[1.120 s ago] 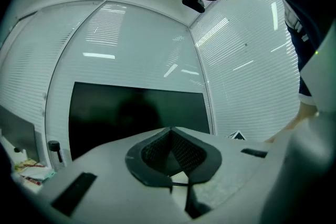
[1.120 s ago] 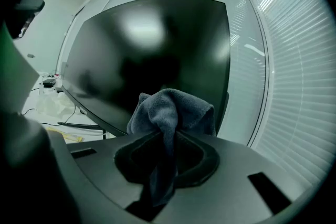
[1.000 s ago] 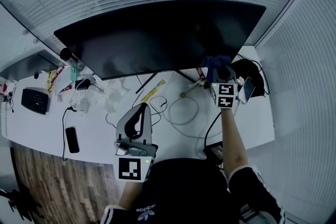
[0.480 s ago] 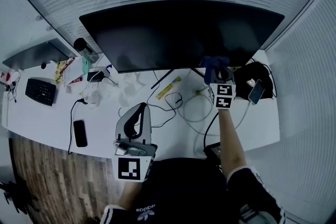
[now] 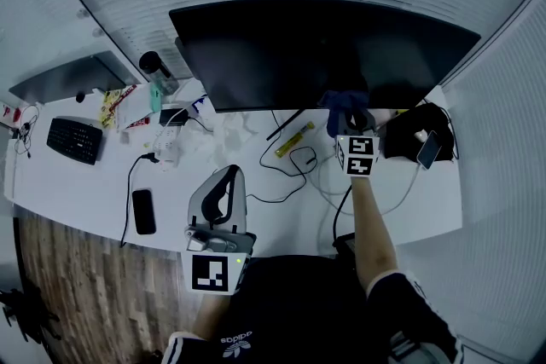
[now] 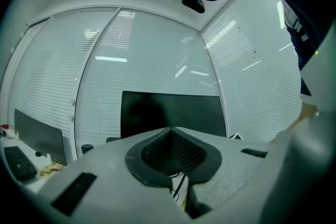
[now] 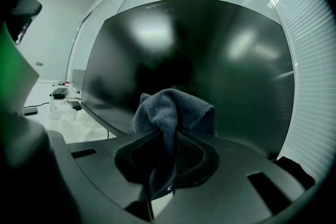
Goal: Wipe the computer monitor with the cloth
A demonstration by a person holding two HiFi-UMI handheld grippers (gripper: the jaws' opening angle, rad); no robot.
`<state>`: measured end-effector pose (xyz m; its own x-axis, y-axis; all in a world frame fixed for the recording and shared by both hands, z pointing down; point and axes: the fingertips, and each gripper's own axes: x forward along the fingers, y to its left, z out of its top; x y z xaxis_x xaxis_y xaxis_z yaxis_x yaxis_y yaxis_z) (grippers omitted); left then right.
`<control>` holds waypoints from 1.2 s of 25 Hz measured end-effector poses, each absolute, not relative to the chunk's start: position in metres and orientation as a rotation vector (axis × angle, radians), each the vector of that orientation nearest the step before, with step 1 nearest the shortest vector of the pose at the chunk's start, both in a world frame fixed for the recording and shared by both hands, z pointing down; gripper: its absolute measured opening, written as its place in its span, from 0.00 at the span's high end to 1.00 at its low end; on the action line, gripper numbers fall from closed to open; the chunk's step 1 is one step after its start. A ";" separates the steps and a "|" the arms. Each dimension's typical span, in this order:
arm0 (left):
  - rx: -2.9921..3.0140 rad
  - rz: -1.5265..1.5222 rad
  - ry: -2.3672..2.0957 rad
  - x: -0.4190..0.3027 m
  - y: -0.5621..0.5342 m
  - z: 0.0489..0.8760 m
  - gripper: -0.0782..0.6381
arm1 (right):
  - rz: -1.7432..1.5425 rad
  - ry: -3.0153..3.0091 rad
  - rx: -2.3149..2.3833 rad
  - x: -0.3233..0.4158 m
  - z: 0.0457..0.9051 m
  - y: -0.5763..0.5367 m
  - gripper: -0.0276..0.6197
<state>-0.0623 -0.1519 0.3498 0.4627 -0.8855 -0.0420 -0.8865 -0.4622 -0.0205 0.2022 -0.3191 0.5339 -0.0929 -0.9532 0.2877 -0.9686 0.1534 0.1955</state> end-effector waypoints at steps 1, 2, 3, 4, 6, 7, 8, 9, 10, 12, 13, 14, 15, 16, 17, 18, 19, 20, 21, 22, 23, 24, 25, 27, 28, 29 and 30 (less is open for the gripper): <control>-2.654 0.037 1.610 -0.067 -0.151 0.350 0.88 | 0.062 -2.097 1.840 0.196 0.533 -0.319 0.89; -2.654 0.032 1.612 -0.072 -0.151 0.350 0.89 | 0.062 -2.101 1.840 0.189 0.533 -0.320 0.89; -2.651 0.028 1.611 -0.077 -0.151 0.351 0.89 | 0.062 -2.106 1.840 0.183 0.532 -0.320 0.89; -2.646 0.025 1.608 -0.082 -0.151 0.351 0.89 | 0.062 -2.110 1.842 0.177 0.532 -0.321 0.89; -2.642 0.029 1.611 -0.091 -0.151 0.351 0.88 | 0.063 -2.120 1.844 0.164 0.530 -0.323 0.89; -2.644 0.034 1.617 -0.096 -0.150 0.350 0.88 | 0.063 -2.126 1.842 0.157 0.529 -0.324 0.89; -2.644 0.039 1.622 -0.100 -0.150 0.349 0.88 | 0.061 -2.133 1.838 0.150 0.528 -0.325 0.89; -2.642 0.043 1.624 -0.104 -0.150 0.348 0.88 | 0.060 -2.139 1.833 0.143 0.527 -0.325 0.89; -2.639 0.045 1.624 -0.109 -0.150 0.348 0.88 | 0.060 -2.146 1.829 0.136 0.526 -0.326 0.89; -2.634 0.044 1.625 -0.117 -0.150 0.347 0.88 | 0.063 -2.160 1.823 0.121 0.526 -0.327 0.89; -2.633 0.040 1.628 -0.122 -0.149 0.347 0.89 | 0.064 -2.167 1.820 0.114 0.526 -0.328 0.89; -2.633 0.033 1.631 -0.126 -0.149 0.348 0.88 | 0.066 -2.175 1.816 0.106 0.526 -0.329 0.89; -2.633 0.029 1.635 -0.131 -0.149 0.349 0.88 | 0.068 -2.182 1.810 0.099 0.526 -0.329 0.89; -2.630 0.029 1.639 -0.135 -0.149 0.349 0.88 | 0.069 -2.187 1.803 0.092 0.527 -0.330 0.89; -2.626 0.032 1.643 -0.140 -0.149 0.348 0.89 | 0.070 -2.193 1.797 0.084 0.527 -0.330 0.89; -2.623 0.035 1.648 -0.145 -0.149 0.348 0.88 | 0.070 -2.198 1.791 0.077 0.527 -0.330 0.89; -2.620 0.034 1.652 -0.150 -0.149 0.348 0.89 | 0.069 -2.204 1.785 0.070 0.527 -0.330 0.89; -2.617 0.030 1.655 -0.154 -0.149 0.349 0.89 | 0.068 -2.210 1.779 0.063 0.527 -0.331 0.89; -2.614 0.027 1.656 -0.159 -0.149 0.349 0.88 | 0.067 -2.217 1.773 0.056 0.527 -0.331 0.89; -2.611 0.028 1.658 -0.163 -0.149 0.349 0.88 | 0.067 -2.224 1.766 0.048 0.527 -0.332 0.89; -2.608 0.031 1.661 -0.167 -0.149 0.348 0.88 | 0.066 -2.231 1.760 0.042 0.527 -0.333 0.89; -2.605 0.034 1.666 -0.172 -0.148 0.348 0.89 | 0.065 -2.238 1.753 0.035 0.527 -0.333 0.89; -2.603 0.038 1.673 -0.176 -0.148 0.348 0.88 | 0.064 -2.245 1.747 0.028 0.527 -0.334 0.89; -2.598 0.040 1.683 -0.184 -0.147 0.347 0.88 | 0.063 -2.257 1.735 0.015 0.526 -0.335 0.89; -2.594 0.039 1.686 -0.189 -0.147 0.347 0.88 | 0.061 -2.263 1.730 0.009 0.526 -0.336 0.89; -2.589 0.038 1.688 -0.193 -0.147 0.347 0.89 | 0.060 -2.268 1.724 0.003 0.526 -0.336 0.89; -2.586 0.040 1.692 -0.197 -0.147 0.347 0.88 | 0.059 -2.271 1.718 -0.003 0.526 -0.336 0.89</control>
<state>-0.1969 -0.1465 0.3473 0.4009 -0.9148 -0.0493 -0.9161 -0.4000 -0.0284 -0.0028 -0.3363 0.5256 -0.2450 -0.9354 0.2550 -0.9473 0.2870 0.1422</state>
